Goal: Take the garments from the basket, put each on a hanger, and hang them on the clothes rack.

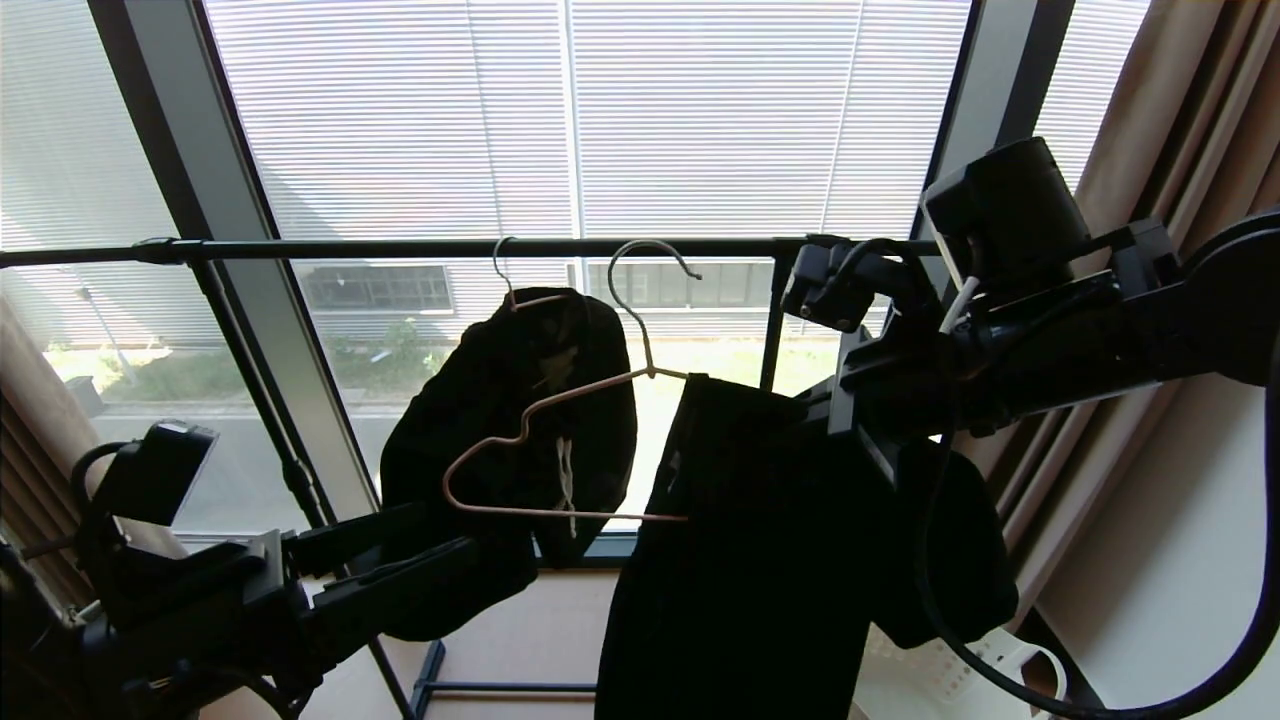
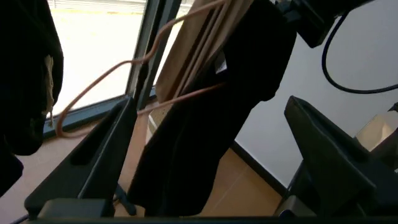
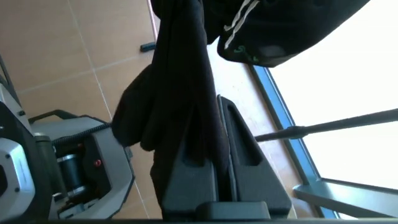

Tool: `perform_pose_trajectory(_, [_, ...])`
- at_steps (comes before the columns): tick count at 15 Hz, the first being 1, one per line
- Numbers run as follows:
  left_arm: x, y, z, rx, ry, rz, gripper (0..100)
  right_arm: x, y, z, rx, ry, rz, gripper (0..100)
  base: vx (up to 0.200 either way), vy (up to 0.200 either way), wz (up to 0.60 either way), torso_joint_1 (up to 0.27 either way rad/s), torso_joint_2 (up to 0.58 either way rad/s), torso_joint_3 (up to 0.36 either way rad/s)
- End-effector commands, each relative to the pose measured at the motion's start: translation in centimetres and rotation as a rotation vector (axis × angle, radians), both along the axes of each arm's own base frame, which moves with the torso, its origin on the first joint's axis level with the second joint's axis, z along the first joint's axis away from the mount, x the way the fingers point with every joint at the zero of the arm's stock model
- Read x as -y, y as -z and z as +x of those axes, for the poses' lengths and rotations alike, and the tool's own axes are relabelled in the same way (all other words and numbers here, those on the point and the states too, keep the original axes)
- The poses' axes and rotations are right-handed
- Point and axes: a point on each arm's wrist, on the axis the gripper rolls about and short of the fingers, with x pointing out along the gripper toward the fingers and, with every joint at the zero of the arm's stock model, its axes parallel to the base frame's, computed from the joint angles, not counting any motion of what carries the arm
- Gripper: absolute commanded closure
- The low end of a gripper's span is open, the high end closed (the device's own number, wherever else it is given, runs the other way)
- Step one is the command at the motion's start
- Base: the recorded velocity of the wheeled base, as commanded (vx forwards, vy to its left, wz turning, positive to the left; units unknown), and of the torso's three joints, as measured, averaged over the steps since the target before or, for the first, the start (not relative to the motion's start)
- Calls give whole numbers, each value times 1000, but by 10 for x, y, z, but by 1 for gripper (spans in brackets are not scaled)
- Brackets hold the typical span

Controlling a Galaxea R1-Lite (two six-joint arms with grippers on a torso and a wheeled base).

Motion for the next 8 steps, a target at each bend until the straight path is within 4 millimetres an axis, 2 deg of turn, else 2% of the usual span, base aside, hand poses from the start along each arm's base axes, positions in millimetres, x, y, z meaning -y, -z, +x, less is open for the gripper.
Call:
perform_pose_trajectory(1, [4, 22, 9, -123, 8, 32, 0, 4, -11, -7, 27, 3, 20, 100, 0, 0, 0, 0, 0, 0])
perform_pose_trajectory(3, [15, 41, 19, -211, 40, 66, 0, 6, -17, -11, 46, 1, 34, 100, 0, 0, 0, 0, 0, 0])
perform_pose_trajectory(8, [49, 48, 62, -211, 57, 84, 0, -2, -22, -24, 57, -44, 43, 100, 0, 0, 0, 0, 0, 0])
